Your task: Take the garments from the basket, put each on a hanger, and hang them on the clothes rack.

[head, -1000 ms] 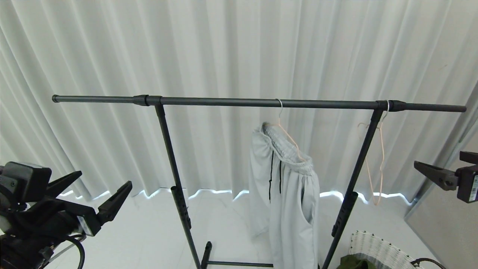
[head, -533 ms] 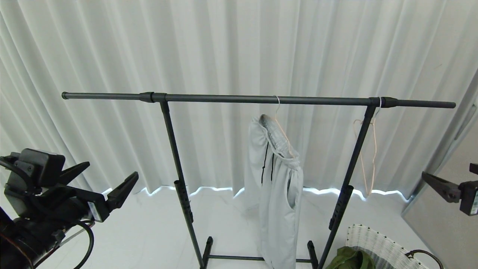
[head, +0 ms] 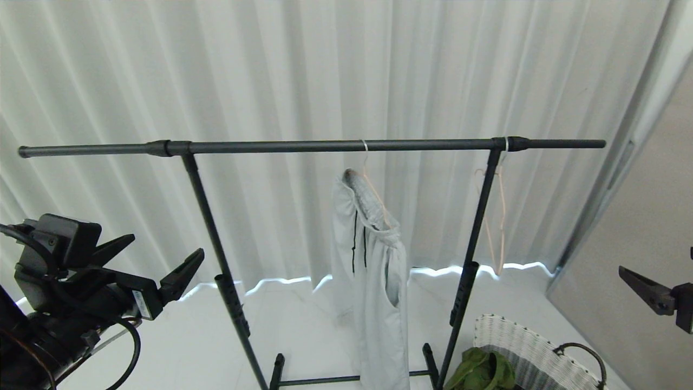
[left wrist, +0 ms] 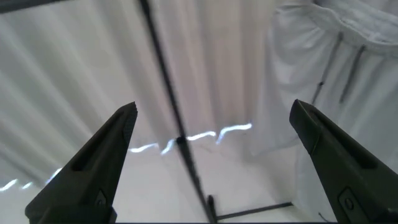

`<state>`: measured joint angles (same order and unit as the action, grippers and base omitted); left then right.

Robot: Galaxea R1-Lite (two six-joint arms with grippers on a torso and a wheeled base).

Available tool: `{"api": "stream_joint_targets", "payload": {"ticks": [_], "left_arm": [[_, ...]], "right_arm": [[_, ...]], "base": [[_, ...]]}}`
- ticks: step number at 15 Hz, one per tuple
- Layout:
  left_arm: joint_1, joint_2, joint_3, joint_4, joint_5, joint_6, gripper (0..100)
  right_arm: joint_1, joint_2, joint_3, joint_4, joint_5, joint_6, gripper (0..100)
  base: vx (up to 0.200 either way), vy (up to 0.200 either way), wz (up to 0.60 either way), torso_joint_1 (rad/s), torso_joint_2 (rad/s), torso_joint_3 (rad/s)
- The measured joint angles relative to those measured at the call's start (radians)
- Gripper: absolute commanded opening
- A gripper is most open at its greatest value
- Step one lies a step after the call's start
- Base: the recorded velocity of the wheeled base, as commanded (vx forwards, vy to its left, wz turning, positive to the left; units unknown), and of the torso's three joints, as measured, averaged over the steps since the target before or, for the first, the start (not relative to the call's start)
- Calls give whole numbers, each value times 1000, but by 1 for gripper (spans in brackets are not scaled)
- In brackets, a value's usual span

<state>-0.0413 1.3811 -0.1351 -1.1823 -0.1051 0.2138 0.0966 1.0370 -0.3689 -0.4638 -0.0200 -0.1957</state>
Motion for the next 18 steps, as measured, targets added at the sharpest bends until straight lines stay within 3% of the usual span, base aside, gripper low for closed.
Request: {"api": "stream_joint_targets", "payload": {"ticks": [2,5,10,18], "left_arm": [[1,2,4,0,0,1,100],[1,13,2,0,1,1,100],[5,24,-2,-1,1,-3,100],[20,57,-12,-1,0,-9,100]], "right_arm": [[-34,0,-27,-1,3,0,100],[-41,11,-24,-1,10,-1,100],[-1,47,25,-27,10,-109,100],[-2,153,28,-85,8,-1,100]], "base": [[0,0,-600,-129,293,151],[0,0,0,-222,507,271],[0,0,0,-230,539,300],[0,0,0,-51,120,71]]}}
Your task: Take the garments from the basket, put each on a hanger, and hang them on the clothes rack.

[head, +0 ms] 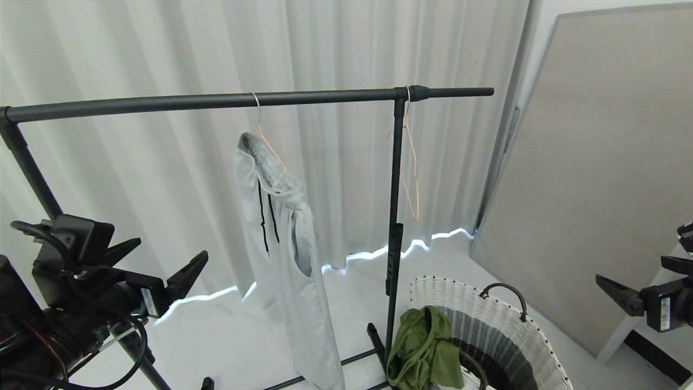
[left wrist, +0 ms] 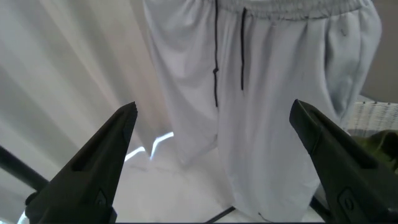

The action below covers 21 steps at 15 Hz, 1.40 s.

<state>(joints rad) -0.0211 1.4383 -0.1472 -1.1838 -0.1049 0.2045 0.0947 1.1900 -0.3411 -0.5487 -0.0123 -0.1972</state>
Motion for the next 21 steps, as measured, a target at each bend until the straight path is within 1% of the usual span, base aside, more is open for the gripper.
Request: {"api": "stream_joint_targets", "payload": {"ticks": [4,6,14,17,21], "left_arm": [[10,11,-2,0,-1,1,100],[11,17,-2,0,-1,1,100],[11,26,5,0,-1,1,100],[9,31,10,0,-3,1,100],[9,36,12,-1,-4,1,100]], "right_arm": [[3,46,67,-119,0,1,100],[4,75,77,-177,1,1,100],[3,127,87,-191,1,-3,100],[4,127,111,-193,2,-16,100],[6,127,122,-226,2,-23,100]], "base": [[0,0,0,0,0,0],[0,0,600,2,-2,2],[0,0,600,4,5,3],[0,0,0,0,0,0],[0,0,0,0,0,0]]}}
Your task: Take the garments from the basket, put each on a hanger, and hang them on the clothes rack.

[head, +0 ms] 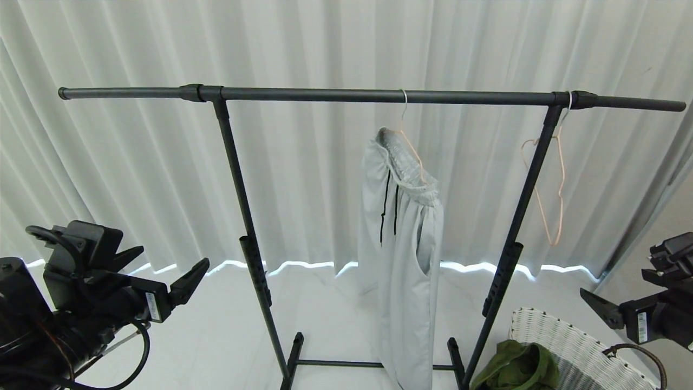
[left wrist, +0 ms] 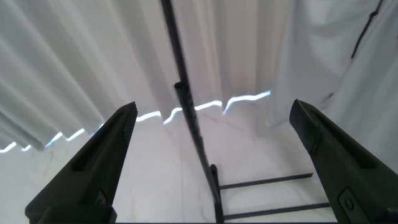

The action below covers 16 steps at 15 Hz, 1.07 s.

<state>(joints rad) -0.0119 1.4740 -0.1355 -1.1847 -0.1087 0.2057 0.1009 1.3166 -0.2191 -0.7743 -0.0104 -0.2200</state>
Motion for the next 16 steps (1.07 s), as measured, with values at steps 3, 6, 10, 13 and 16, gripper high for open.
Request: {"api": "stream_joint_targets", "payload": {"ticks": [3,6,10,13,16], "left_arm": [[0,0,1,-1,0,1,100],[-1,0,4,-1,0,1,100],[0,1,9,-1,0,1,100],[0,1,10,-1,0,1,100],[1,-3,11,0,1,1,100]], "right_arm": [[-1,-1,-1,0,-1,0,100],[-1,-1,-1,1,-1,1,100],[-1,0,-6,1,-2,0,100],[-1,1,-1,1,-1,-1,100],[-1,3,0,1,0,-17,100]], "base": [[0,0,0,0,0,0],[0,0,0,0,0,0],[0,0,0,-15,42,26],[0,0,0,-157,395,225],[0,0,0,-176,466,282]]}}
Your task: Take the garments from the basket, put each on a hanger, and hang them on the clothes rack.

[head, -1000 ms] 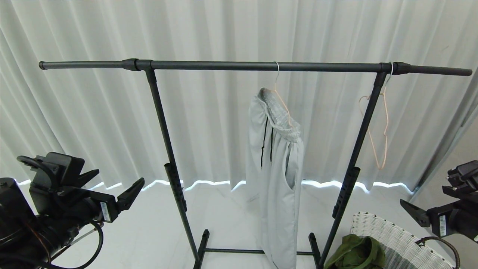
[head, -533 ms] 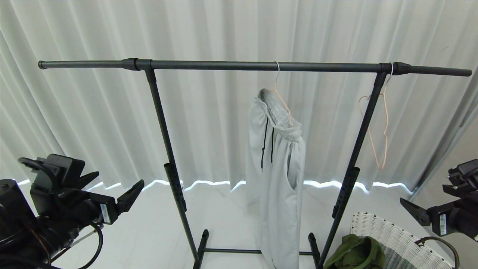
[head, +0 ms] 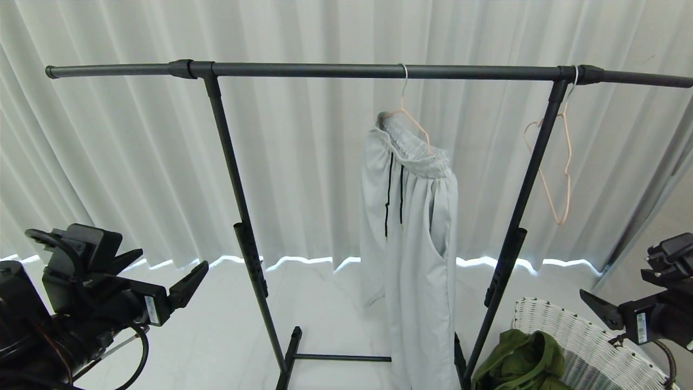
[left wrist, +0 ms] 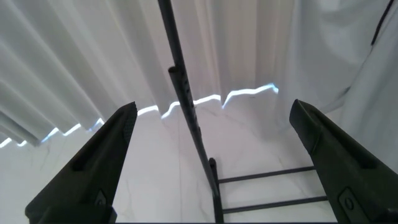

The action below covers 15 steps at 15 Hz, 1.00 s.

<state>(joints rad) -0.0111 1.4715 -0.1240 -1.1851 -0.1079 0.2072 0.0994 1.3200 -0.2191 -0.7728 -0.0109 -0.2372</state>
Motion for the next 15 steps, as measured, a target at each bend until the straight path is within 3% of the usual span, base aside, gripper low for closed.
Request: {"api": "stream_joint_targets", "payload": {"ticks": [9,15], "left_arm": [[0,3,14,0,3,3,100],[0,1,17,0,3,5,100]], "right_arm": [[0,13,6,0,0,-9,100],[-23,50,0,2,-1,-3,100]], "base": [[0,0,0,-152,471,315],[0,0,0,-63,347,276]]}}
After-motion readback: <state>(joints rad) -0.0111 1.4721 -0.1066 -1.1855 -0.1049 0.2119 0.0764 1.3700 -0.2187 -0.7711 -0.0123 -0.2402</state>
